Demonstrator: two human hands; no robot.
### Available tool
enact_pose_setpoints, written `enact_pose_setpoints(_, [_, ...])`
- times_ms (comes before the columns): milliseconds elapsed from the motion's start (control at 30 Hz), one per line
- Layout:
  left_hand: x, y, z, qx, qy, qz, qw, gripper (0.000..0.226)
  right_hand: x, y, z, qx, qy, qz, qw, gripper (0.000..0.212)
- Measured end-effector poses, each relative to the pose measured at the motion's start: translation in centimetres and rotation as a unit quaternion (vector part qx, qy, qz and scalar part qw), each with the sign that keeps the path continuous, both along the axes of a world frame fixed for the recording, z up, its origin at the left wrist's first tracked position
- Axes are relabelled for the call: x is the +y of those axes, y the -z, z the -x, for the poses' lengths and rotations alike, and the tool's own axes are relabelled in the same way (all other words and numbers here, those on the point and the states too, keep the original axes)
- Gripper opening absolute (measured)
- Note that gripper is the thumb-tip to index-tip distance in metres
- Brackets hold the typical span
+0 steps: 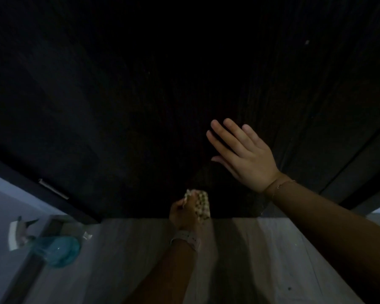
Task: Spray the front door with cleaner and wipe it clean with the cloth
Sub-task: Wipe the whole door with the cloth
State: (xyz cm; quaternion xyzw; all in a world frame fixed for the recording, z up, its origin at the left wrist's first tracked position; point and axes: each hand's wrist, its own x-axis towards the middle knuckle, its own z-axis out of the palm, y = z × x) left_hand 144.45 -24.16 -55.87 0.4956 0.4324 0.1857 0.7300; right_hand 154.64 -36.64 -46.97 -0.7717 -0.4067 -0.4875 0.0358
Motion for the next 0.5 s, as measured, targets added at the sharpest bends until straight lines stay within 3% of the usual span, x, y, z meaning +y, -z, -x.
enact_pose_setpoints(100, [0.5,-4.8,-1.1,-0.041,-0.011,-0.069,0.997,0.017,0.0,0.1,0.0,-0.007,0.008,0.001,1.000,0.058])
enact_pose_setpoints(233, [-0.1,-8.7,-2.1,-0.142,0.001,-0.037,0.989,0.019,0.0,0.0,0.1,-0.010,0.009,0.013,1.000,0.057])
enact_pose_setpoints(500, [-0.4,-3.2,-1.8,-0.064,-0.045,-0.012,0.997,0.031,-1.7,-1.8,1.0,0.068,-0.001,0.093,0.993,0.070])
